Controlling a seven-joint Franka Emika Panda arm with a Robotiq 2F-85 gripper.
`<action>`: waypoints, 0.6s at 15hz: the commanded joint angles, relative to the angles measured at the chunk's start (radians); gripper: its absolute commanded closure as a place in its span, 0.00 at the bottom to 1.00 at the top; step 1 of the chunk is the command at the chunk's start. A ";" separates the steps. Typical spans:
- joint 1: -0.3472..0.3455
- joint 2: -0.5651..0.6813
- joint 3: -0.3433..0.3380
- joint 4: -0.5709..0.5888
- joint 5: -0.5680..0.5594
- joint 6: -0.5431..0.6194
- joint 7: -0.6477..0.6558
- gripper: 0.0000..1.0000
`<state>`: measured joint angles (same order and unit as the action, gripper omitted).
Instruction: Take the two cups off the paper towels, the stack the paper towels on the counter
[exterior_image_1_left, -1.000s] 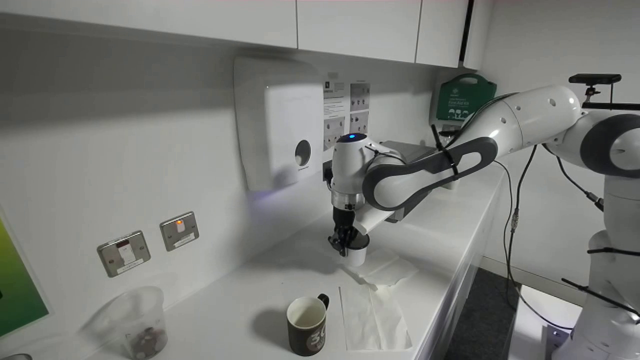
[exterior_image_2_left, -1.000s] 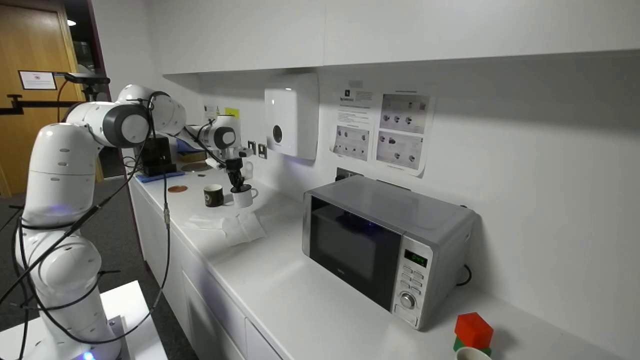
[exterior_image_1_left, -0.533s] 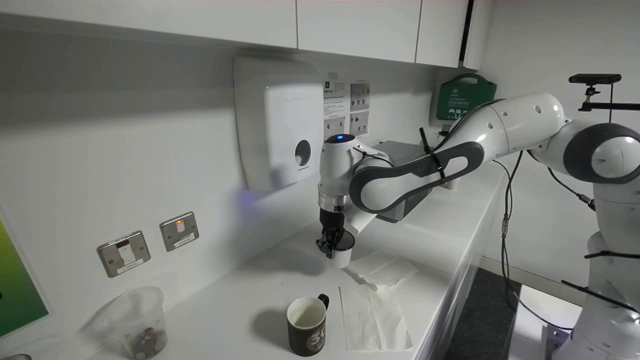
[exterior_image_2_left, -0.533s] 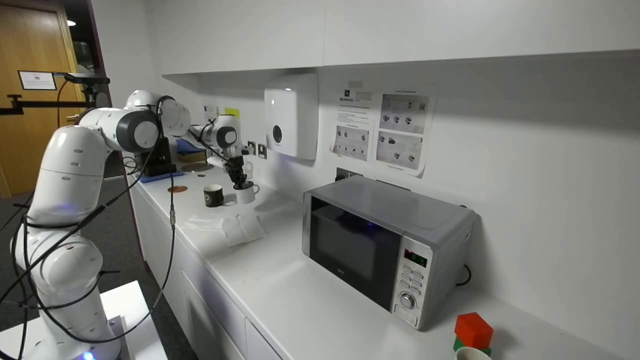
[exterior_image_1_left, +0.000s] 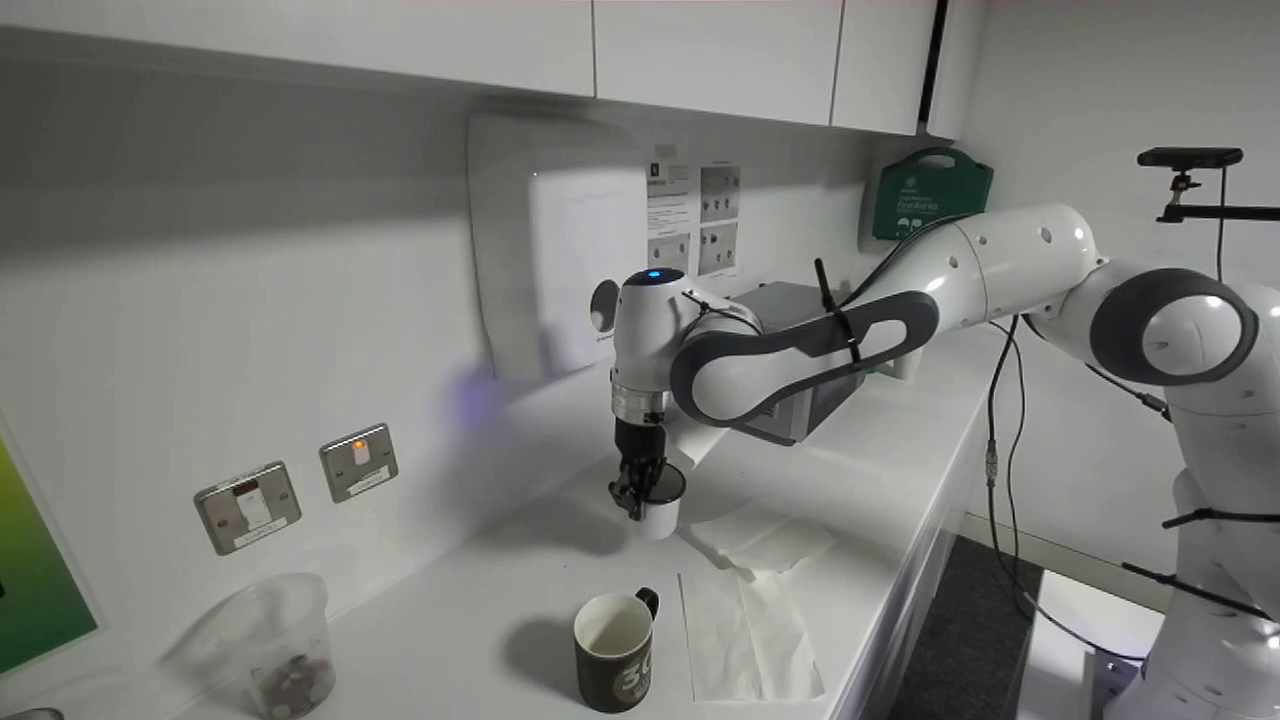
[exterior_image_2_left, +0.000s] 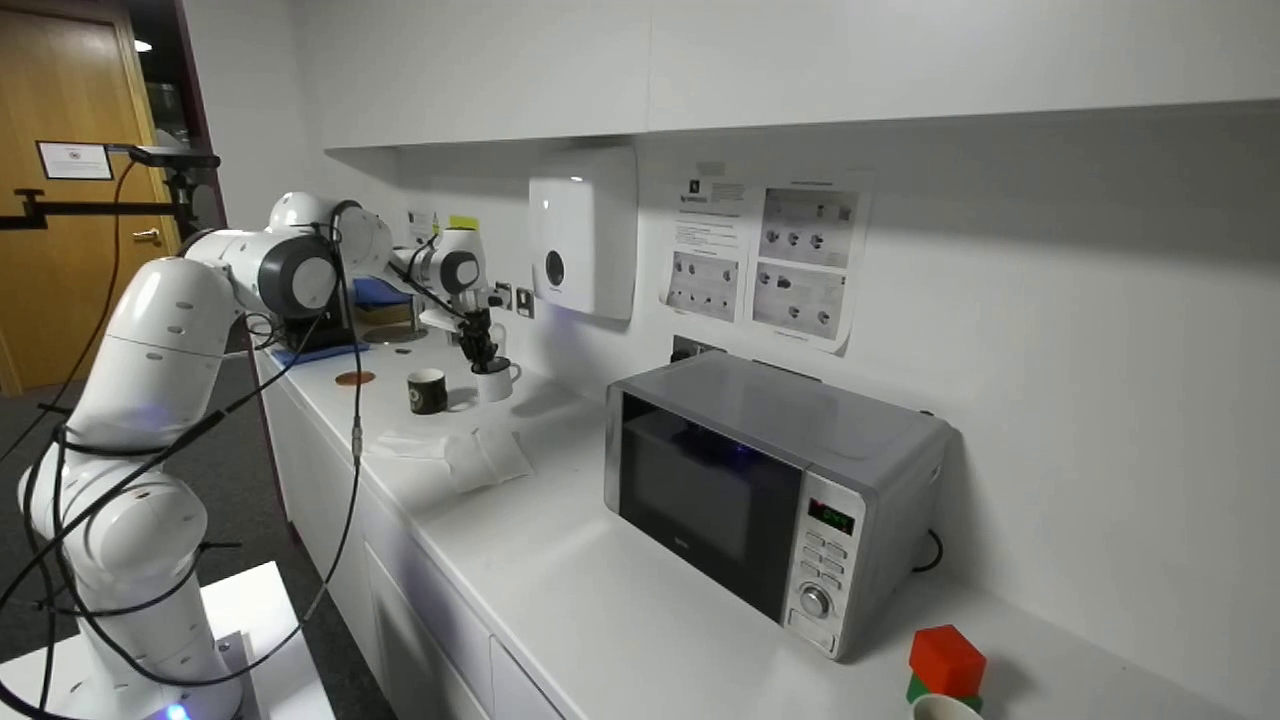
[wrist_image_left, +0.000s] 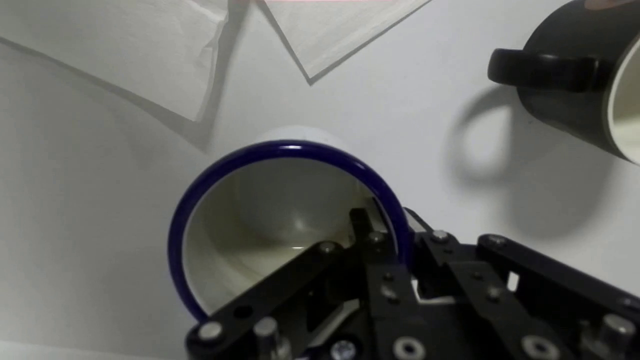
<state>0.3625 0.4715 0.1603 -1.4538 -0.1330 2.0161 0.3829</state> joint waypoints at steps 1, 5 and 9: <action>0.018 0.063 0.005 0.131 0.039 -0.085 -0.010 0.98; 0.034 0.120 0.009 0.217 0.084 -0.138 -0.008 0.98; 0.048 0.176 0.010 0.301 0.119 -0.182 -0.010 0.98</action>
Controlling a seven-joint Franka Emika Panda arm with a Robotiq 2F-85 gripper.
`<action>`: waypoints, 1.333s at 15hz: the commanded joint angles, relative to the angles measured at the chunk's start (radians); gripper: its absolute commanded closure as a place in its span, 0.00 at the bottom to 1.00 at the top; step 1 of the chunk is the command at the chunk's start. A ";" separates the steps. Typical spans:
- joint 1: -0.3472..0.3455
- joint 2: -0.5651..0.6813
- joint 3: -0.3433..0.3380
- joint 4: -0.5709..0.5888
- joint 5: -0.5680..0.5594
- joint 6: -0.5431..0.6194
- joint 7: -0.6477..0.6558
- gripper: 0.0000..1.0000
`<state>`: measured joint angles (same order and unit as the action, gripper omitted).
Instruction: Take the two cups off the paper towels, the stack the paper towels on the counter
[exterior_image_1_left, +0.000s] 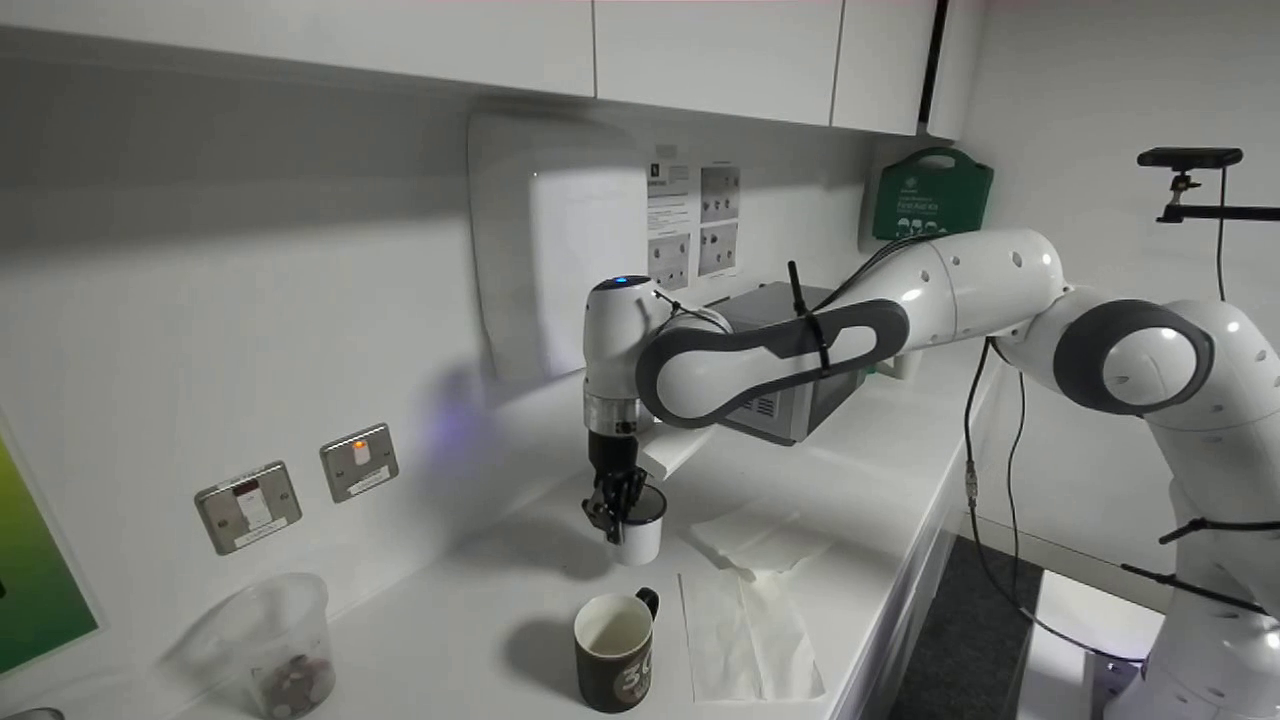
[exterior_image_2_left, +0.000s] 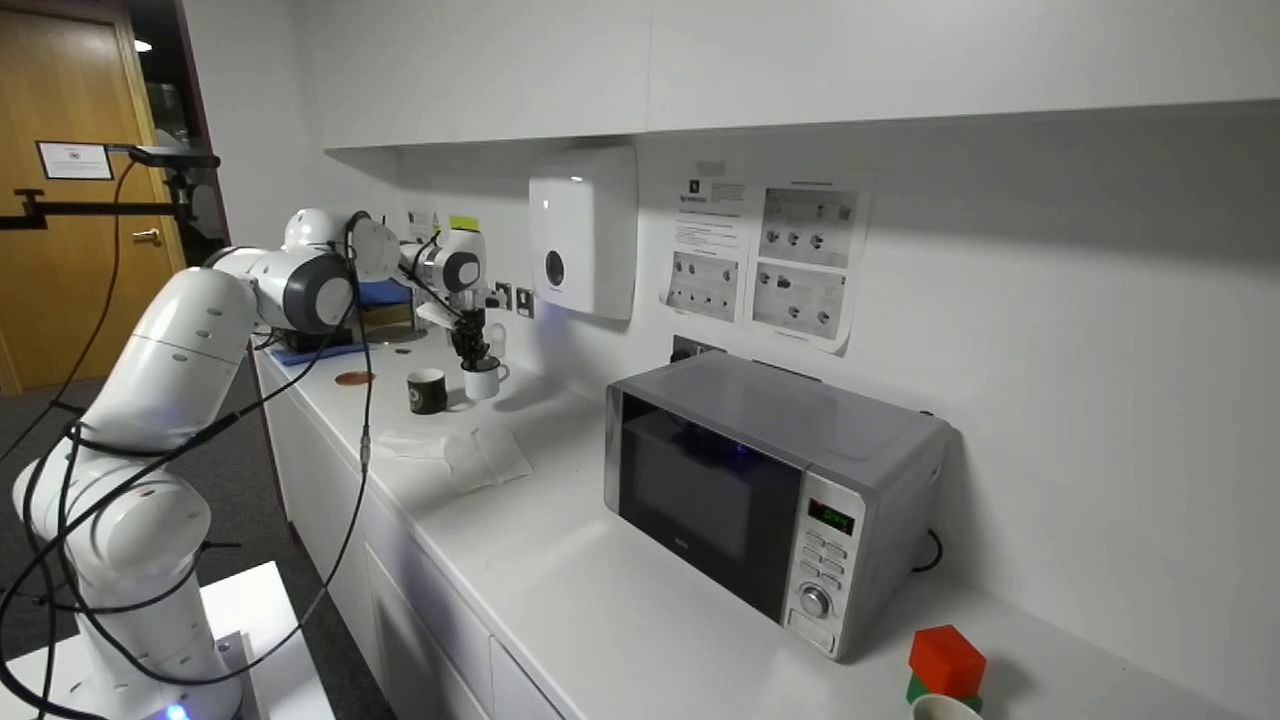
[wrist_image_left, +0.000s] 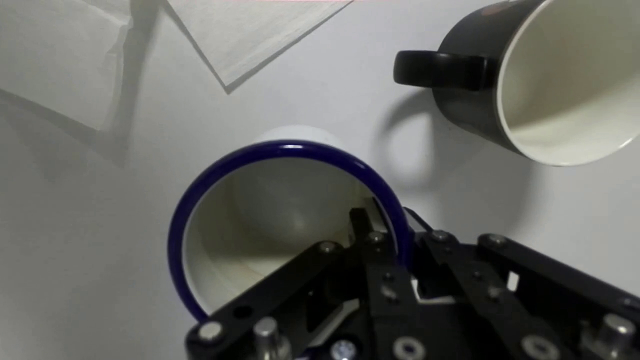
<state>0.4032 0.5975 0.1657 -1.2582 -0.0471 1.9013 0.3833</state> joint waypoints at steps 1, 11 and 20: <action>0.011 0.066 0.003 0.126 0.037 -0.078 -0.009 0.98; 0.038 0.199 -0.029 0.274 0.038 -0.112 0.049 0.98; 0.028 0.237 -0.027 0.296 0.032 -0.117 0.104 0.68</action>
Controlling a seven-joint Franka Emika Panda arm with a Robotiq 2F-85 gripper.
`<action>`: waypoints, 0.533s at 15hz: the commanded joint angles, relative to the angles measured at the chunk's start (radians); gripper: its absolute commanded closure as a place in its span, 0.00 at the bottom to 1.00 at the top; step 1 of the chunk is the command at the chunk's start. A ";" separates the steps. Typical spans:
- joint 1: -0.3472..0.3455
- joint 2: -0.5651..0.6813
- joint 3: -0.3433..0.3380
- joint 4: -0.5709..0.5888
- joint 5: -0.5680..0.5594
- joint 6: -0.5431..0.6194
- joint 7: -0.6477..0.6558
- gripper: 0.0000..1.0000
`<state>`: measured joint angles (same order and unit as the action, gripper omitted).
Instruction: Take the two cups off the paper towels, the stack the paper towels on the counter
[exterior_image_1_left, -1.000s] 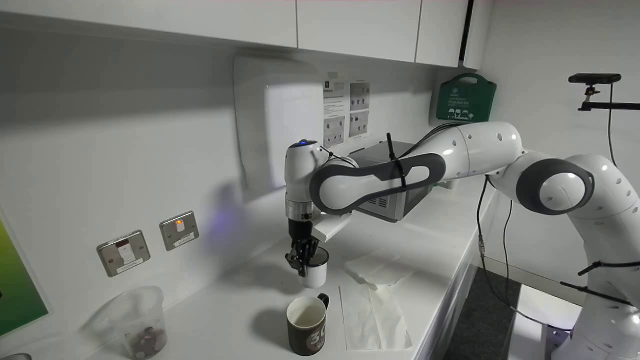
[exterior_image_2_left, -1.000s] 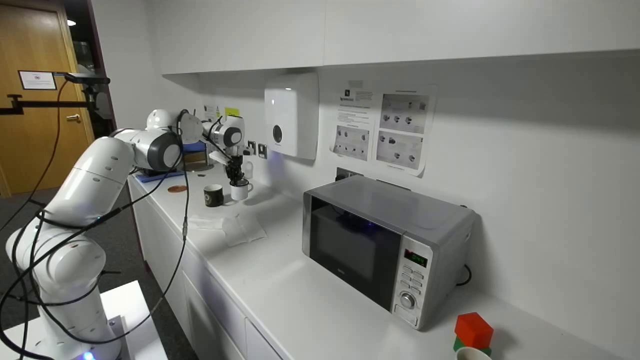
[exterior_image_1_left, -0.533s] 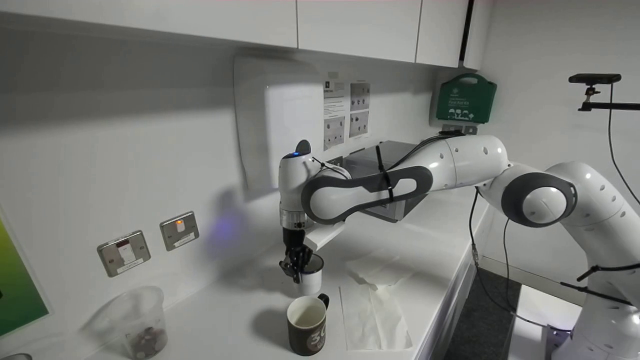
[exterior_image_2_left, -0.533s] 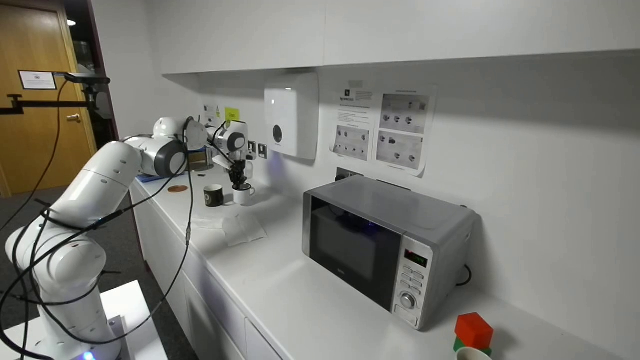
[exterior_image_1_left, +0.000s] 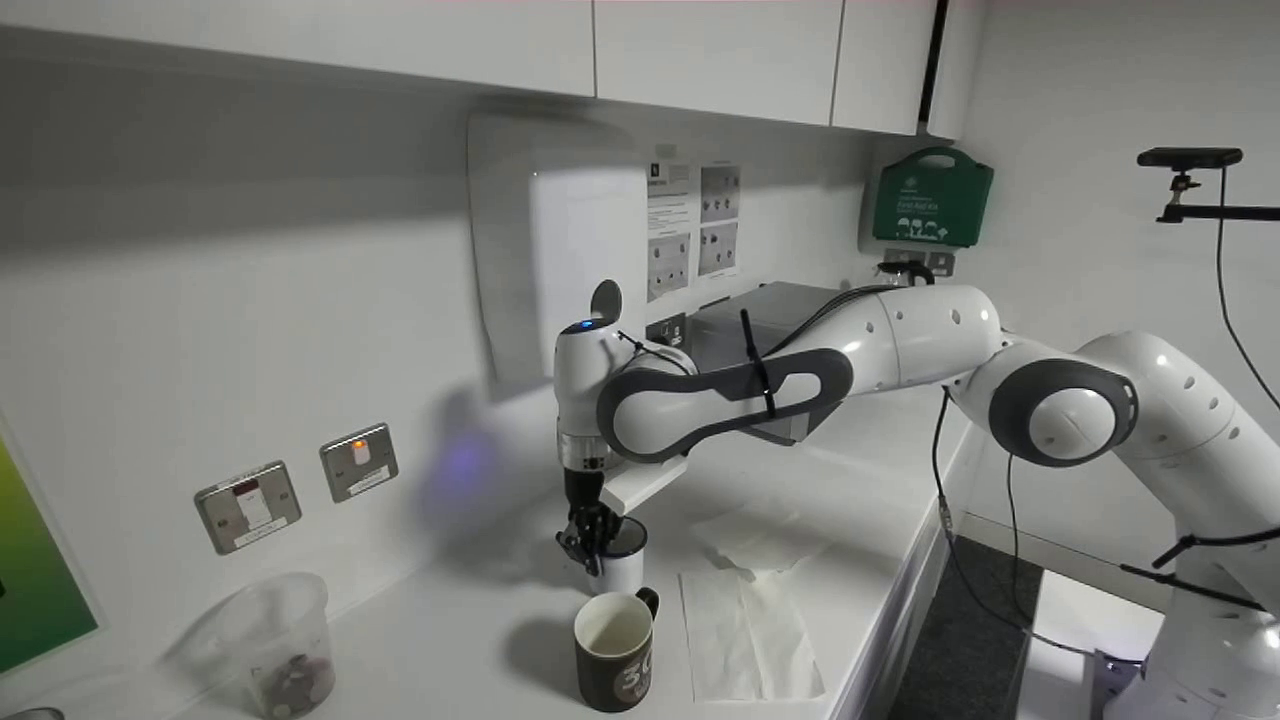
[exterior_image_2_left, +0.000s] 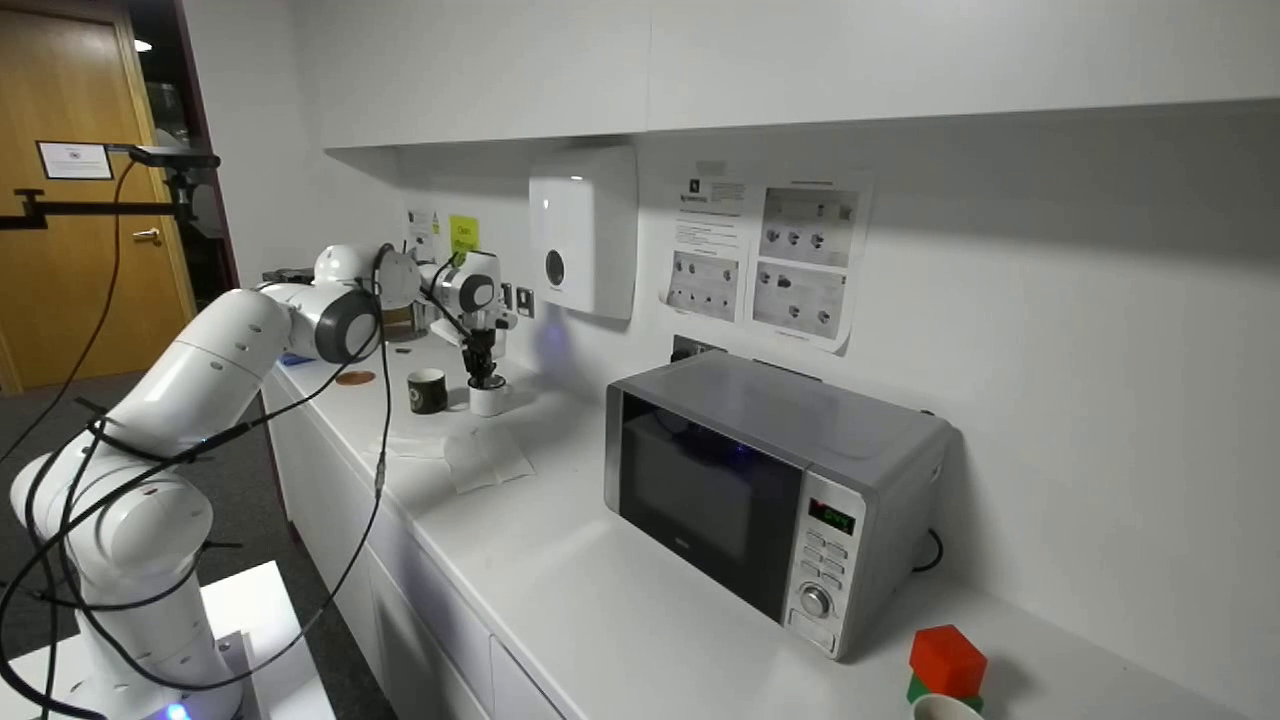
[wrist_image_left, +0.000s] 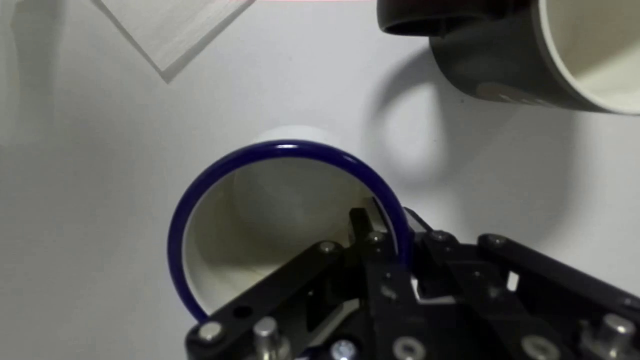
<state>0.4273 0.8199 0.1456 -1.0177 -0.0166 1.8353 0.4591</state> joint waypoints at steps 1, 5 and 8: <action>0.003 0.018 -0.006 0.060 0.002 -0.051 0.034 0.68; 0.002 0.018 -0.008 0.067 0.001 -0.053 0.050 0.38; 0.005 0.007 -0.018 0.058 -0.007 -0.051 0.075 0.16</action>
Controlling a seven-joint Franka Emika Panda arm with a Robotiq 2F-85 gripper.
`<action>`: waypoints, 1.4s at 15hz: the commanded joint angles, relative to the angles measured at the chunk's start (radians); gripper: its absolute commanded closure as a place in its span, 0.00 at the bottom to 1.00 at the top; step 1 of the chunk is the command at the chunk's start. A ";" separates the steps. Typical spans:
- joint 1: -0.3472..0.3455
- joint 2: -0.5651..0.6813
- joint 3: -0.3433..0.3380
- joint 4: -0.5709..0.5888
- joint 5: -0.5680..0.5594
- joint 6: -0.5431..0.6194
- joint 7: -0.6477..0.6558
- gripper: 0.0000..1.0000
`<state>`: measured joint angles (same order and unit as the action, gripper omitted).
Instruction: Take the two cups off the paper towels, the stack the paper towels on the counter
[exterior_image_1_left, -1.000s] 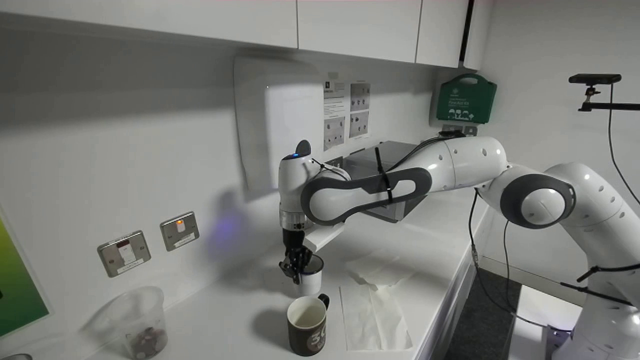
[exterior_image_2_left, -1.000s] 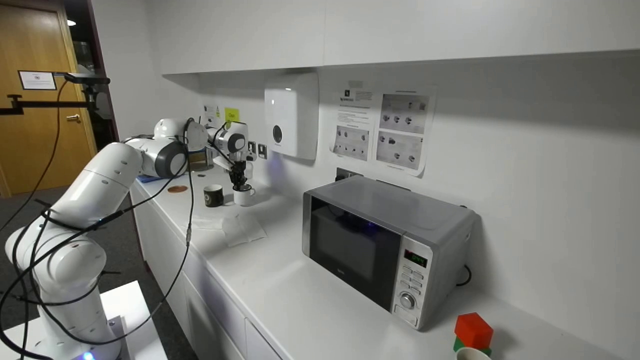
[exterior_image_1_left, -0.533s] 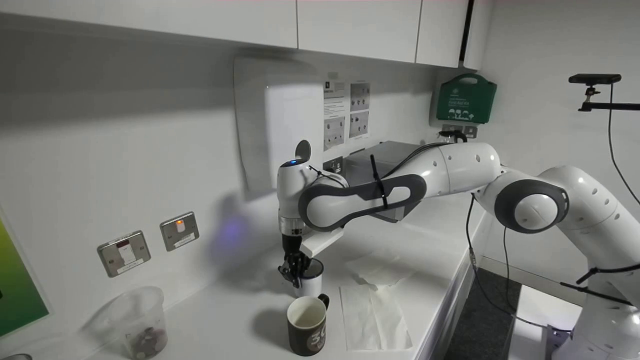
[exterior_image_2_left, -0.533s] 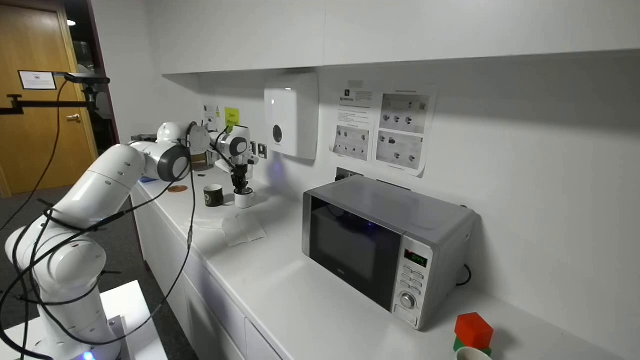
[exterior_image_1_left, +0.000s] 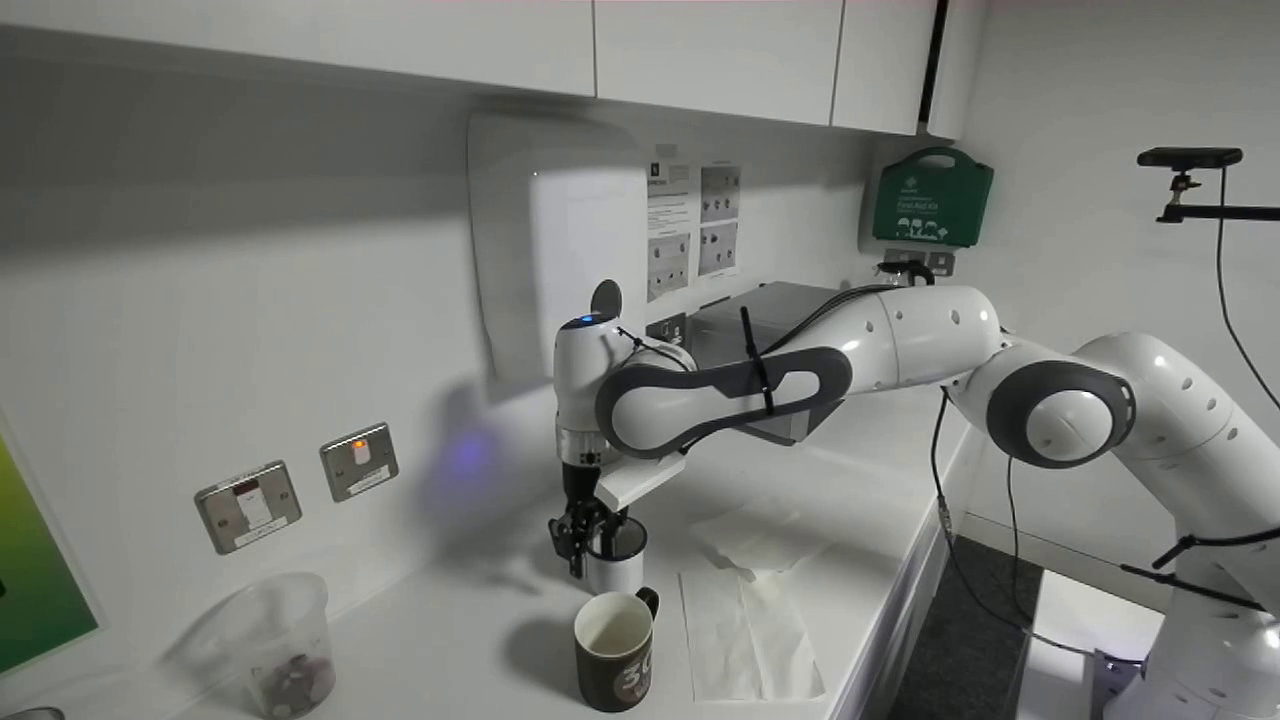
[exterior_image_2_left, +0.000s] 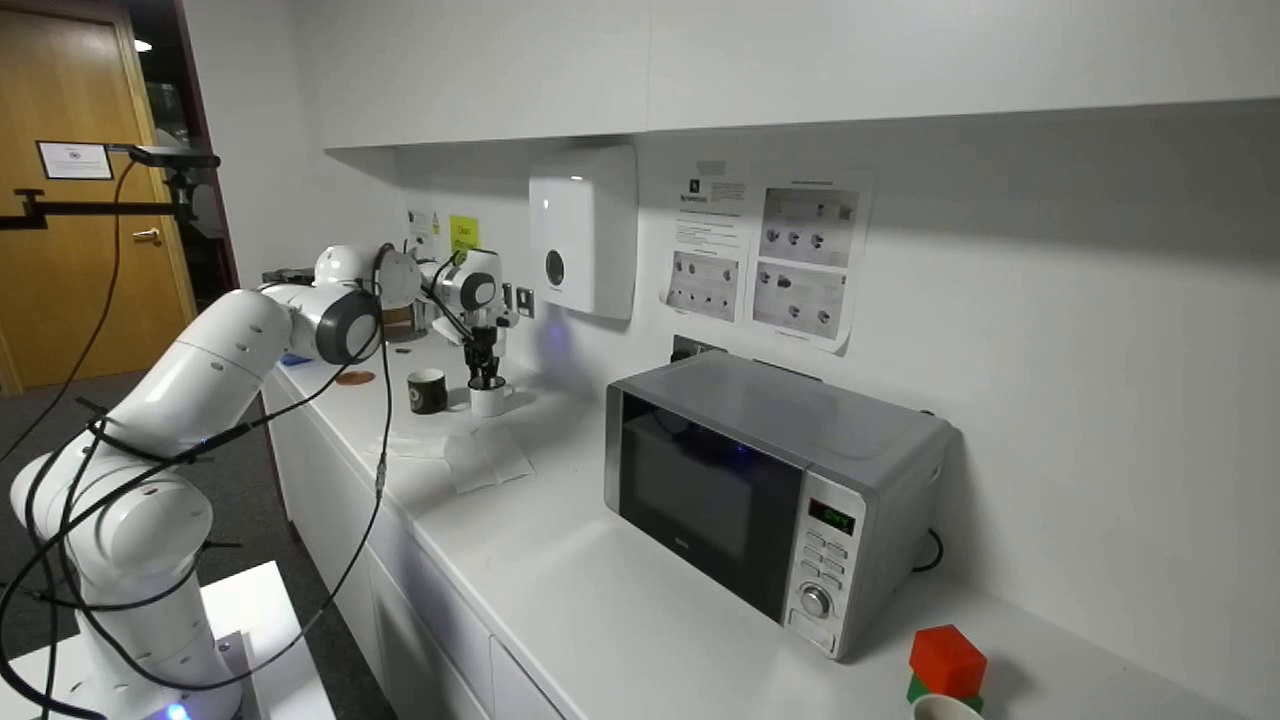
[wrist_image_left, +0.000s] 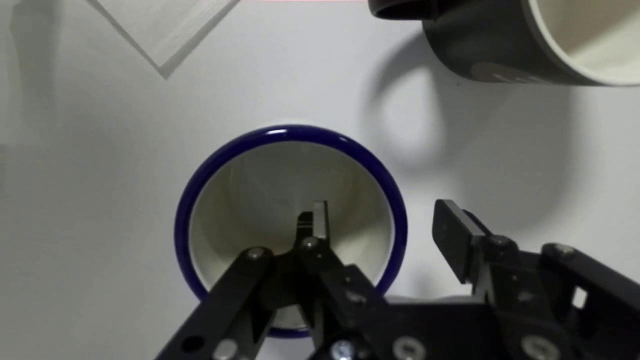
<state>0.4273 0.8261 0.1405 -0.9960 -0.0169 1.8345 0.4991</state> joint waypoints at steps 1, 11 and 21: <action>0.006 -0.013 -0.020 0.022 -0.011 -0.047 0.052 0.08; -0.097 -0.195 -0.030 -0.153 0.047 -0.005 0.143 0.00; -0.158 -0.353 -0.048 -0.479 0.094 0.023 0.185 0.00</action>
<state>0.2744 0.5877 0.1040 -1.3044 0.0476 1.8351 0.6738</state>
